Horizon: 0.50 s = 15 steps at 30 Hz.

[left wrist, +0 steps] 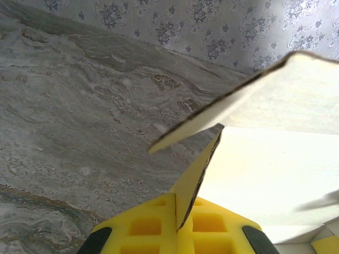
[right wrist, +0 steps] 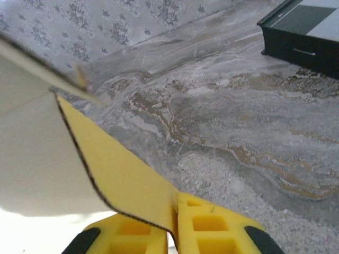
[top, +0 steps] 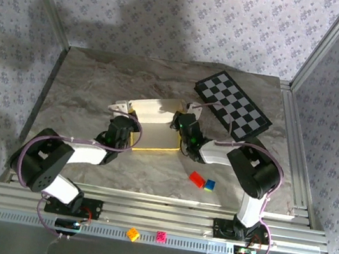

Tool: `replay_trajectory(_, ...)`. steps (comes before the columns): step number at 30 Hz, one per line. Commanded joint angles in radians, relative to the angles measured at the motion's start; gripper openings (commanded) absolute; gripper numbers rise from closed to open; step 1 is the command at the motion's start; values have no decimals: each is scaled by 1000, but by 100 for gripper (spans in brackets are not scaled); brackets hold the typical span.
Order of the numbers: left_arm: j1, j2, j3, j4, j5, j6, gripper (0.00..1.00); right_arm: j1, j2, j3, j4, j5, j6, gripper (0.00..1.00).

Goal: Fold the paper box

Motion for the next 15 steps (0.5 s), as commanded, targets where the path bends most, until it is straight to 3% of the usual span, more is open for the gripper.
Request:
replay_trajectory(1,-29,-16,-5,-23,-40,78,0,3,-70,-13,-40,-48,37,21)
replay_trajectory(8,-69,-1,6,-62,-73,195,0,-4,-173,-43,-119,-59,132,23)
replay_trajectory(11,-85,12,6,-70,-96,233,0,0,-215,-58,-173,-70,186,35)
replay_trajectory(15,-100,28,9,-78,-119,243,0,-6,-254,-84,-230,-98,234,40)
